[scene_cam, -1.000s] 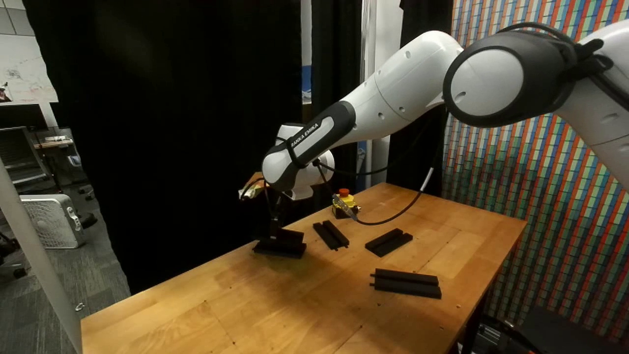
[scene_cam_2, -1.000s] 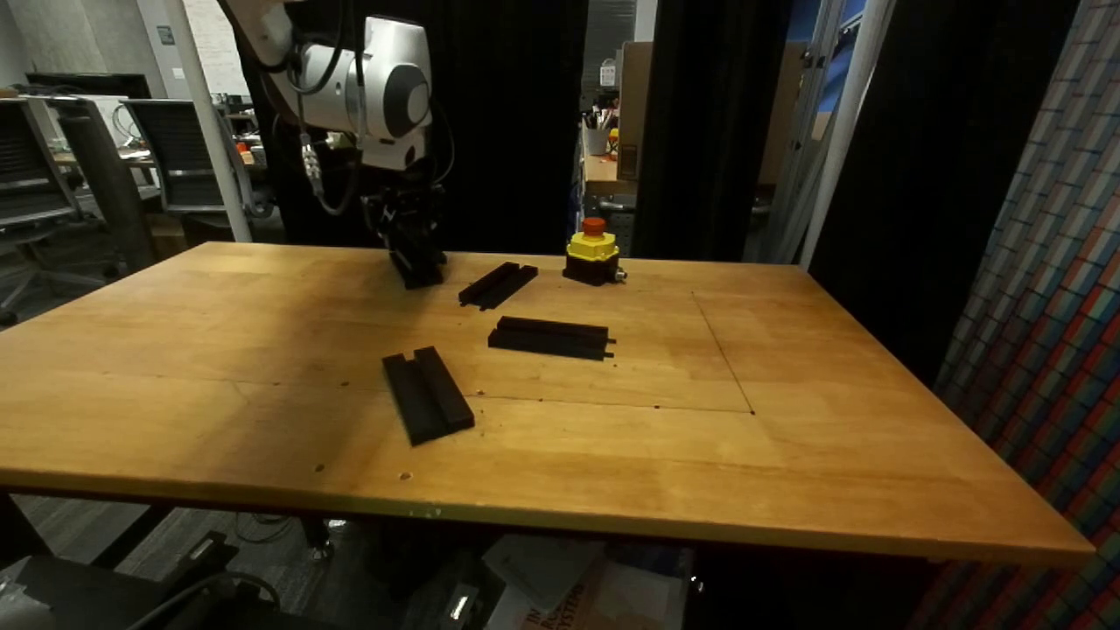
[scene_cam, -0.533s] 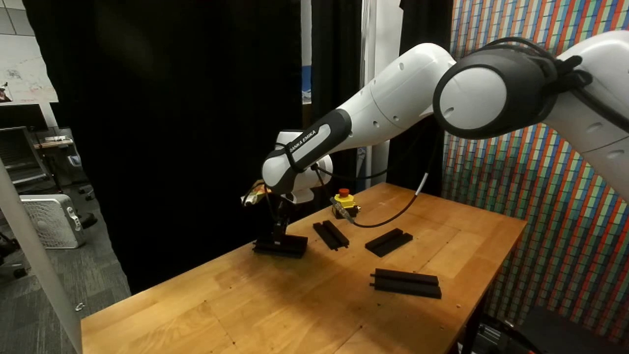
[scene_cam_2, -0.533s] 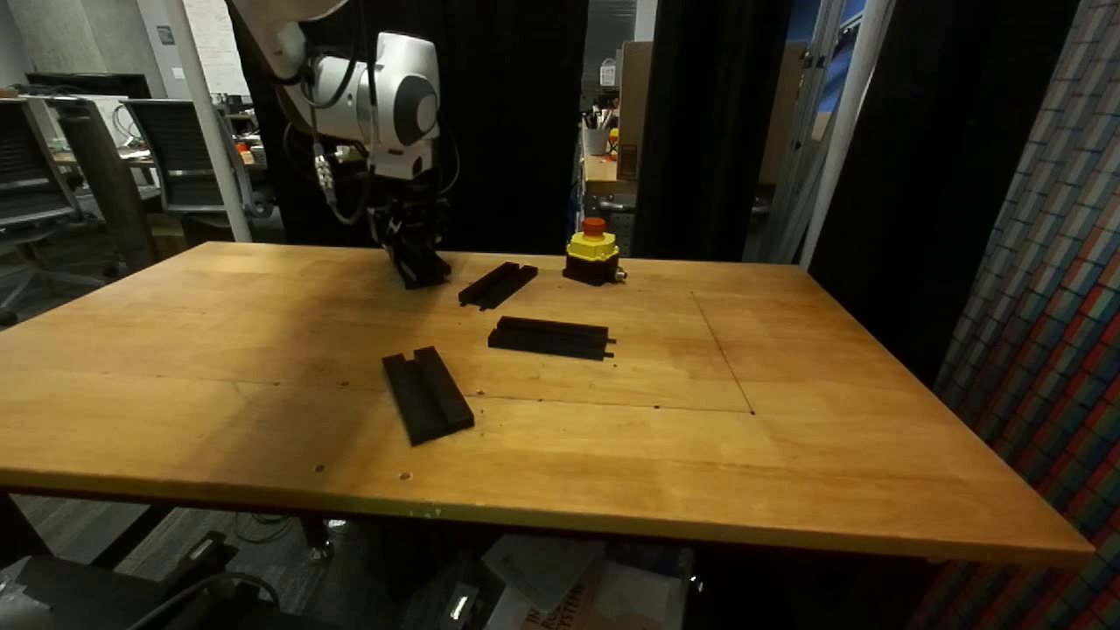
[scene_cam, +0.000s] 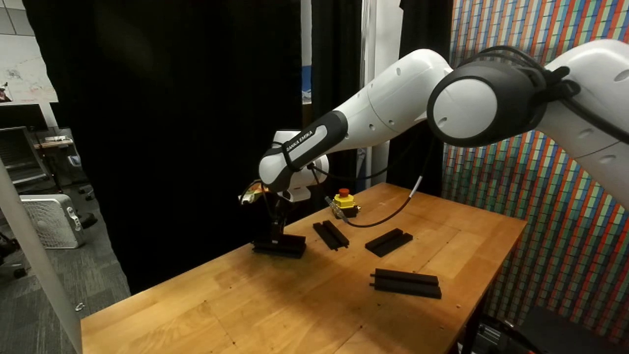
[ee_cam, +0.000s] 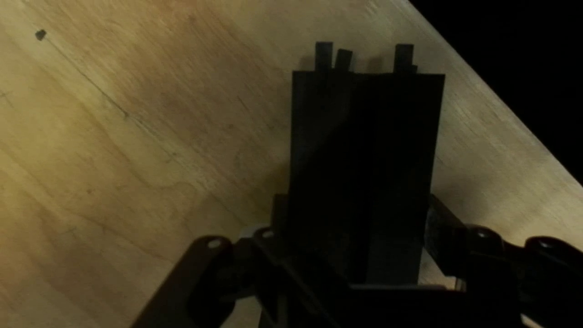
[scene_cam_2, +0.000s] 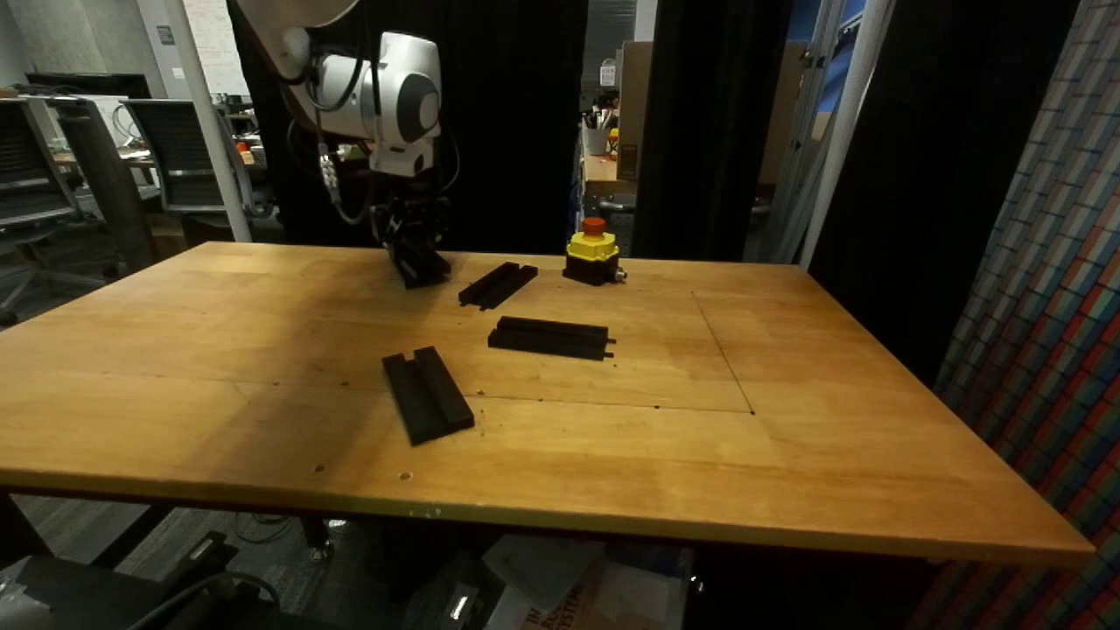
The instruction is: Stack the black objects together
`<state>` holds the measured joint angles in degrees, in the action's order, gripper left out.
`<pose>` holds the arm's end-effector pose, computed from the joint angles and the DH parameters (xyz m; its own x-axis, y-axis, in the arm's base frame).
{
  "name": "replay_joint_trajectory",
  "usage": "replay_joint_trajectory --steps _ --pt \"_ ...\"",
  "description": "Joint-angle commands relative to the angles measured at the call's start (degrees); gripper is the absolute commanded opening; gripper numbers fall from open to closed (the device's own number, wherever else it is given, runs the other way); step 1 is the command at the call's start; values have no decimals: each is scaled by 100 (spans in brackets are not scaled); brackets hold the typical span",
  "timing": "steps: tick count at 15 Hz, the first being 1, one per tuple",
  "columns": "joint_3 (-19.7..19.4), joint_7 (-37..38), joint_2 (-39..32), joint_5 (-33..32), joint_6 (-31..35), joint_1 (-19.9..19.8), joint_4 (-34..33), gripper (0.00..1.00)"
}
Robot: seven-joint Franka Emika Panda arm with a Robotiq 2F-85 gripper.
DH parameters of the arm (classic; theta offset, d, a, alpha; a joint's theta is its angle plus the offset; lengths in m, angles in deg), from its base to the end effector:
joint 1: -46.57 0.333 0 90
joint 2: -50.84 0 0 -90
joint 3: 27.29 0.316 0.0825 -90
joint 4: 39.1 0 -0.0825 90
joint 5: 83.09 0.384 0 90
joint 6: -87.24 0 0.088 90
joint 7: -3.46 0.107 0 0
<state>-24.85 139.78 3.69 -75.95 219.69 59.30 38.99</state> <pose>0.7250 0.1916 0.2387 -0.5868 -0.7900 -0.1775 -0.8041 0.5943 0.0136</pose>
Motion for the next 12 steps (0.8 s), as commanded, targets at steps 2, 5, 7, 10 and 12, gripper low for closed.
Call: replay_joint_trajectory --steps 2,5,7,10,12 --pt "-13 171 -254 144 -270 74 -517 45" --pt "-14 391 -283 153 -324 136 -565 45" --pt "-15 638 -320 155 -372 221 -614 45" --pt "-18 1091 -345 147 -495 356 -652 45" --pt "-11 1360 -338 138 -556 420 -664 45"
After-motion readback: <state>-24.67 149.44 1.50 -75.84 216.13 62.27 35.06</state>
